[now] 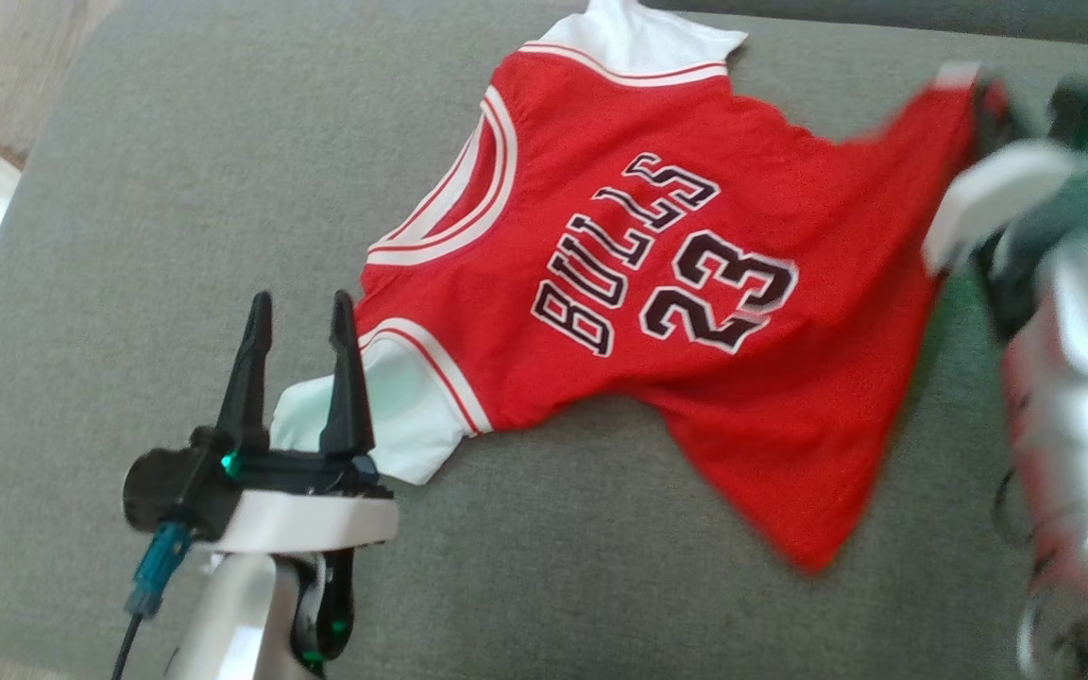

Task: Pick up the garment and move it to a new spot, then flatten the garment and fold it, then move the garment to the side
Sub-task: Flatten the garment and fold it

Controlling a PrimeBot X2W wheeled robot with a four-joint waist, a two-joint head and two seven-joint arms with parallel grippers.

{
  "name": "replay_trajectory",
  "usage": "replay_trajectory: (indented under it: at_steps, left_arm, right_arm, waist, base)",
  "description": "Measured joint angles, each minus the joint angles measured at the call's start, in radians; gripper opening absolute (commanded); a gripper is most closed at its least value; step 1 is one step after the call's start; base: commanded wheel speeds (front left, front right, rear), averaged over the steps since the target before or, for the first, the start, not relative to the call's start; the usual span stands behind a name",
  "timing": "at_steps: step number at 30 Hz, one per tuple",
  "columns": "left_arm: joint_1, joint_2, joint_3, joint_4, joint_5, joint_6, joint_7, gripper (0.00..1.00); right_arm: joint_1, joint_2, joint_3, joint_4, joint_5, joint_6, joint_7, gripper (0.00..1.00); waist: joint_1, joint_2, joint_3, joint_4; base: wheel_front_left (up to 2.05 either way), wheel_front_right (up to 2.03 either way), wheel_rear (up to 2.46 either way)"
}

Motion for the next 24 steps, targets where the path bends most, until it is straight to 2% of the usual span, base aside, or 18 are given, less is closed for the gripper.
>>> replay_trajectory:
  at_steps: [7, 13, 14, 15, 16, 24]
  left_arm:
    - [-0.041, -0.001, -0.049, -0.001, -0.028, 0.004, 0.0, 1.0]
    - [-0.045, -0.002, -0.061, -0.007, -0.043, 0.018, 0.0, 1.0]
    - [-0.045, -0.002, -0.062, -0.009, -0.043, 0.018, 0.0, 1.0]
    - [-0.045, -0.002, -0.062, -0.011, -0.043, 0.018, 0.0, 1.0]
    - [-0.045, -0.002, -0.063, -0.012, -0.043, 0.018, 0.0, 1.0]
    - [-0.043, -0.002, -0.044, -0.012, -0.041, 0.019, 0.0, 1.0]
  right_arm:
    - [-0.209, -0.115, 0.045, 0.045, -0.14, 0.0, 0.008, 0.0]
    - [-0.322, -0.17, 0.043, 0.122, -0.225, 0.0, 0.006, 0.0]
    - [-0.332, -0.17, 0.04, 0.136, -0.23, 0.0, -0.004, 0.07]
    - [-0.337, -0.17, 0.036, 0.15, -0.235, 0.0, -0.013, 0.75]
    - [-0.342, -0.17, 0.032, 0.164, -0.239, 0.0, -0.018, 1.0]
    - [-0.335, -0.135, 0.002, 0.254, -0.221, 0.0, -0.148, 1.0]
  waist:
    - [0.0, 0.0, 0.025, 0.048]
    - [0.0, 0.0, 0.041, 0.088]
    - [0.0, 0.0, 0.044, 0.091]
    - [0.0, 0.0, 0.046, 0.093]
    - [0.0001, 0.0, 0.048, 0.094]
    - [-0.0001, 0.0, 0.018, 0.063]
  base:
    - [0.0, 0.0, 0.0]
    - [0.0, 0.0, 0.0]
    - [0.0, 0.0, 0.0]
    - [0.0, 0.0, 0.0]
    - [0.0, 0.0, 0.0]
    - [0.0, 0.0, 0.0]
